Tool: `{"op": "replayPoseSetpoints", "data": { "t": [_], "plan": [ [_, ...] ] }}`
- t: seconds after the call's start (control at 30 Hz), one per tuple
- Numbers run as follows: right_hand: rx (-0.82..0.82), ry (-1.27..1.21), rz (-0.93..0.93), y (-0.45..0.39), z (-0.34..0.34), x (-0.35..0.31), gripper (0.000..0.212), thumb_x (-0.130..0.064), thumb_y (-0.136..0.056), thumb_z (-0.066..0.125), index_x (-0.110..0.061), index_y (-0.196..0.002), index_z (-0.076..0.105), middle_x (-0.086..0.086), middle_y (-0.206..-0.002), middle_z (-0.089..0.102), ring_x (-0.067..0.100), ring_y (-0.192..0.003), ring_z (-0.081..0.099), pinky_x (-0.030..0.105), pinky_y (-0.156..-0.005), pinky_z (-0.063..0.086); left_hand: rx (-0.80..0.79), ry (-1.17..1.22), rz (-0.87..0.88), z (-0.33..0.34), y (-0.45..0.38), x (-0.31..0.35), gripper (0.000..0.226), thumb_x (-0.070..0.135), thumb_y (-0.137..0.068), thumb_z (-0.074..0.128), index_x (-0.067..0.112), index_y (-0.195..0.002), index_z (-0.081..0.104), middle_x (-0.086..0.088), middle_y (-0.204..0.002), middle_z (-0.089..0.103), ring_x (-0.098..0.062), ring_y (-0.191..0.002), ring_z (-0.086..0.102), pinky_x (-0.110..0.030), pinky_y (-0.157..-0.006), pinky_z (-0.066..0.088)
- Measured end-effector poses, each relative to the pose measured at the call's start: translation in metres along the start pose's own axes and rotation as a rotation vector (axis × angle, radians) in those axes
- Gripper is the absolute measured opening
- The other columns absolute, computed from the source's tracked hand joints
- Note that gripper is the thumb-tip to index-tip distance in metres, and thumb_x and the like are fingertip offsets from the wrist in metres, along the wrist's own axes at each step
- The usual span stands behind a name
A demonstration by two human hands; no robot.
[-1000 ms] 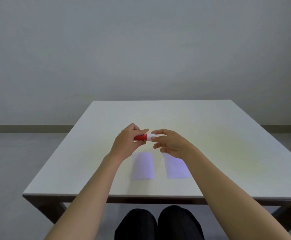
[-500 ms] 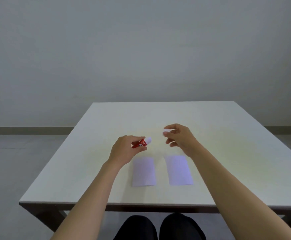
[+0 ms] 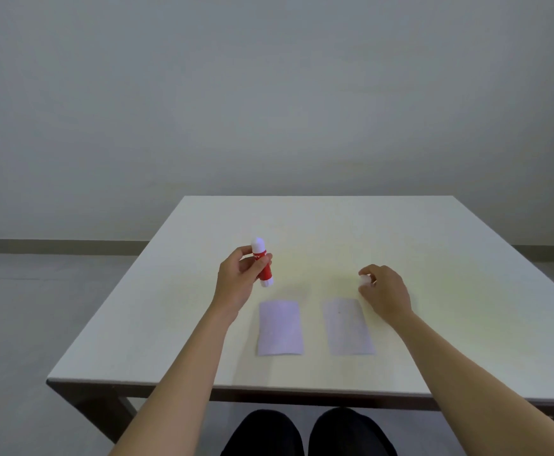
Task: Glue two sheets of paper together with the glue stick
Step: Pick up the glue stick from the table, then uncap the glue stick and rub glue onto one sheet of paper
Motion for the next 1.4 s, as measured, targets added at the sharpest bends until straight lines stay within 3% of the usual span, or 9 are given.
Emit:
{"op": "replayPoseSetpoints", "data": {
  "t": [0.23, 0.37, 0.53, 0.63, 0.73, 0.83, 1.13, 1.3, 1.4],
  "plan": [
    [-0.056, 0.020, -0.046, 0.006, -0.008, -0.006, 0.050, -0.012, -0.082, 0.065, -0.025, -0.129, 0.055, 0.011, -0.122, 0.050, 0.026, -0.094, 0.060, 0.033, -0.078, 0.049, 0.055, -0.032, 0.003, -0.003, 0.002, 0.004, 0.009, 0.017, -0.083, 0.069, 0.021, -0.091, 0.066, 0.002, -0.073, 0.074, -0.013, -0.084, 0.068, -0.045, -0.096, 0.050],
    [0.031, -0.010, -0.084, 0.009, -0.019, -0.034, 0.051, -0.019, -0.082, 0.070, -0.023, -0.130, 0.054, 0.010, -0.126, 0.049, 0.027, -0.093, 0.061, 0.036, -0.085, 0.049, 0.107, -0.015, -0.016, -0.001, 0.000, 0.011, 0.012, 0.024, -0.079, 0.074, 0.022, -0.089, 0.067, 0.008, -0.077, 0.076, -0.014, -0.085, 0.067, -0.028, -0.080, 0.049],
    [-0.144, -0.481, -0.176, 0.034, 0.003, -0.101, 0.042, -0.026, -0.081, 0.073, -0.022, -0.120, 0.059, 0.002, -0.112, 0.057, 0.019, -0.077, 0.058, 0.026, -0.075, 0.047, 0.183, -0.020, -0.033, 0.015, 0.000, 0.023, 0.025, 0.029, -0.071, 0.080, 0.020, -0.089, 0.065, 0.009, -0.082, 0.075, -0.001, -0.076, 0.066, -0.019, -0.065, 0.042],
    [-0.397, -0.824, -0.086, 0.052, 0.028, -0.120, 0.031, -0.024, -0.087, 0.067, -0.018, -0.116, 0.059, 0.003, -0.108, 0.064, 0.016, -0.078, 0.067, 0.028, -0.071, 0.054, 0.259, 0.021, -0.020, 0.021, 0.004, 0.026, 0.026, 0.028, -0.069, 0.082, 0.020, -0.083, 0.062, 0.005, -0.082, 0.072, -0.004, -0.076, 0.066, -0.017, -0.064, 0.043],
    [-0.432, -1.035, -0.041, 0.061, 0.039, -0.124, 0.016, -0.015, -0.091, 0.062, -0.009, -0.105, 0.063, 0.006, -0.087, 0.069, 0.017, -0.069, 0.067, 0.028, -0.069, 0.054, 0.297, 0.086, -0.045, 0.020, 0.007, 0.024, 0.026, 0.027, -0.069, 0.082, 0.019, -0.081, 0.061, 0.003, -0.081, 0.071, -0.011, -0.078, 0.068, -0.018, -0.065, 0.044],
    [-0.399, -0.950, -0.086, 0.062, 0.041, -0.124, 0.013, -0.020, -0.094, 0.056, -0.011, -0.092, 0.066, 0.002, -0.067, 0.062, 0.014, -0.057, 0.058, 0.025, -0.063, 0.050, 0.304, 0.138, -0.101, 0.015, 0.011, 0.017, 0.026, 0.026, -0.070, 0.082, 0.016, -0.082, 0.061, 0.000, -0.083, 0.074, -0.016, -0.083, 0.071, -0.017, -0.064, 0.042],
    [-0.393, -0.844, 0.130, 0.063, 0.041, -0.133, 0.058, -0.049, -0.099, 0.029, -0.011, -0.063, 0.053, -0.002, -0.049, 0.042, 0.018, -0.046, 0.042, 0.027, -0.054, 0.036, 0.252, 0.224, -0.151, 0.016, 0.017, 0.014, 0.033, 0.025, -0.072, 0.080, 0.007, -0.094, 0.065, -0.003, -0.092, 0.076, -0.012, -0.086, 0.072, -0.012, -0.063, 0.042],
    [-0.407, -0.996, -0.086, 0.061, 0.034, -0.134, 0.022, -0.021, -0.094, 0.056, -0.006, -0.111, 0.059, 0.004, -0.078, 0.066, 0.018, -0.063, 0.061, 0.026, -0.062, 0.051, 0.301, 0.223, -0.125, 0.008, 0.016, 0.017, 0.031, 0.028, -0.073, 0.080, 0.010, -0.092, 0.063, -0.003, -0.092, 0.076, -0.011, -0.087, 0.071, -0.014, -0.065, 0.039],
    [-0.367, -1.008, -0.096, 0.059, 0.031, -0.135, 0.020, -0.016, -0.096, 0.053, 0.000, -0.101, 0.062, 0.006, -0.069, 0.063, 0.021, -0.062, 0.063, 0.027, -0.063, 0.054, 0.278, 0.247, -0.113, 0.009, 0.015, 0.019, 0.031, 0.027, -0.073, 0.080, 0.010, -0.092, 0.063, -0.002, -0.092, 0.076, -0.006, -0.084, 0.072, -0.008, -0.063, 0.040]
  ]
}}
Point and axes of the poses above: each hand's wrist, its own y-axis away from the middle knuckle, its own z-axis out of the palm, x = y × z, the point moved 4 cm from there along -y, towards the middle knuckle
